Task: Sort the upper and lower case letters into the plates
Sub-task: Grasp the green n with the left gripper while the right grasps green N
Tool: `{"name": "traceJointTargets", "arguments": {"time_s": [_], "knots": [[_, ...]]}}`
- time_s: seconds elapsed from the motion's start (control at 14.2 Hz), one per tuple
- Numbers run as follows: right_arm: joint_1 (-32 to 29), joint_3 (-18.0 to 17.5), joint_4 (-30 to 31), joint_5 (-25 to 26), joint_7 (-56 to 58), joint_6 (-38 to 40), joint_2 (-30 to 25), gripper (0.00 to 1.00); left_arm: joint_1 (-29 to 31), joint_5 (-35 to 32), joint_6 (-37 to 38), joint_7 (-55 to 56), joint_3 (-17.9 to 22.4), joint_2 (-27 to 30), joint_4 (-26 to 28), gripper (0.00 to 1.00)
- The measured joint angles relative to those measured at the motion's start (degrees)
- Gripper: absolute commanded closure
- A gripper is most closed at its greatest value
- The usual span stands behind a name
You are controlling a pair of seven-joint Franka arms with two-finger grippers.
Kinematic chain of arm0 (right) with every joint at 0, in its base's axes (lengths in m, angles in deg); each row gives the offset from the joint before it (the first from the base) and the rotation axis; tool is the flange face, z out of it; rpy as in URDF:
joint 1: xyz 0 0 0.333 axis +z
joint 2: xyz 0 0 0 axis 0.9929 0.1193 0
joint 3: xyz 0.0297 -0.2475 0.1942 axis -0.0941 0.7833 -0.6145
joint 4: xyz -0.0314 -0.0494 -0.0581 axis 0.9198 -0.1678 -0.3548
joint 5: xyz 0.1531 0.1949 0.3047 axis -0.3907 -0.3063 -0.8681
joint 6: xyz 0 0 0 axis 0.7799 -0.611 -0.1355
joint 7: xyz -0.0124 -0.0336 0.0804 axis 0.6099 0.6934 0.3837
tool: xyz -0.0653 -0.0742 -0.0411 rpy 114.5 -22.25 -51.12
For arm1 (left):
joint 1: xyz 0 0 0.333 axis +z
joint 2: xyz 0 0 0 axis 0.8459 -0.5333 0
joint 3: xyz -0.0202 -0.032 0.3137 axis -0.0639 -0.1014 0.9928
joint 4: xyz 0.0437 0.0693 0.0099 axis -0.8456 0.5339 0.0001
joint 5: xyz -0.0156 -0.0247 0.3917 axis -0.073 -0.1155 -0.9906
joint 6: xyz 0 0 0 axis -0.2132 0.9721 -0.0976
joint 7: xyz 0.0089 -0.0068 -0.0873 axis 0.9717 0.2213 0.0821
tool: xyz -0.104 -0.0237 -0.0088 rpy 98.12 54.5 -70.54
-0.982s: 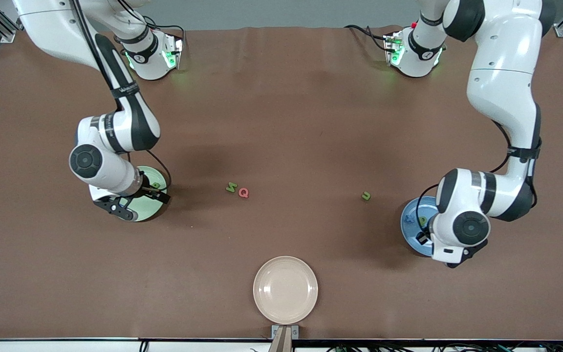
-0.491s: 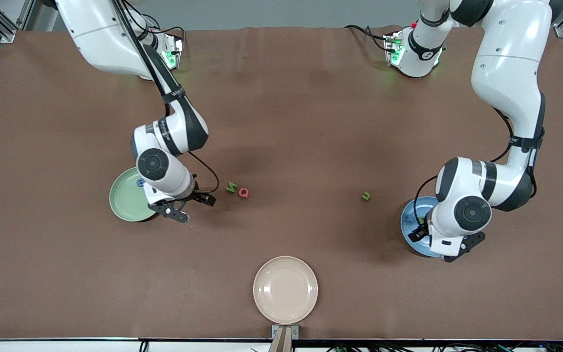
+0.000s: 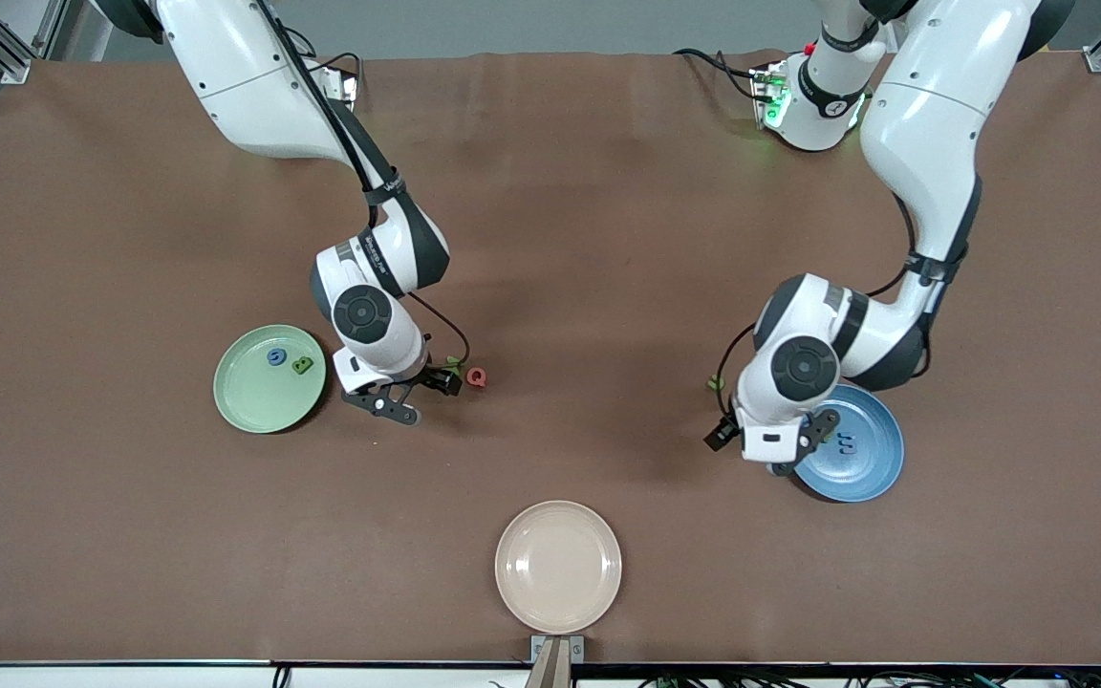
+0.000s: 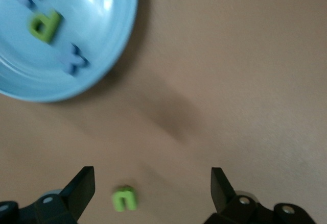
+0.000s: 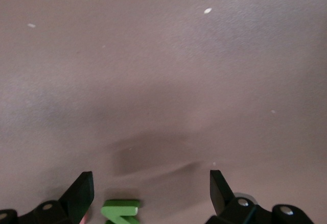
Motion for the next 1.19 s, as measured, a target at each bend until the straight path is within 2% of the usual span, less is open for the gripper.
{"name": "traceJointTargets", "arguments": {"time_s": [0.14, 0.28, 0.7, 1.05, 1.19], "knots": [[0.4, 0.0, 1.4, 0.0, 0.0, -2.8, 0.1, 0.0, 0.0, 0.0, -6.2, 1.6, -0.1, 1.7, 5.7, 0.01], [0.6, 0.0, 2.3, 0.0, 0.0, -3.9, 0.3, 0.0, 0.2, 0.0, -8.2, 2.5, -0.1, 3.6, 9.5, 0.02], [1.6, 0.0, 4.1, 0.0, -0.7, -6.8, 0.4, 0.0, 0.5, 0.0, -11.8, 4.9, -0.1, 4.8, 13.8, 0.03], [3.2, 0.0, 4.6, 0.0, -3.2, -7.2, 0.4, 0.01, 0.5, 0.0, -16.7, 4.9, -0.1, 4.8, 18.2, 0.18], [4.0, 0.0, 4.7, 0.0, -4.4, -7.2, 0.4, 0.05, 0.5, 0.0, -17.1, 4.9, -0.1, 4.9, 19.1, 0.29]]}}
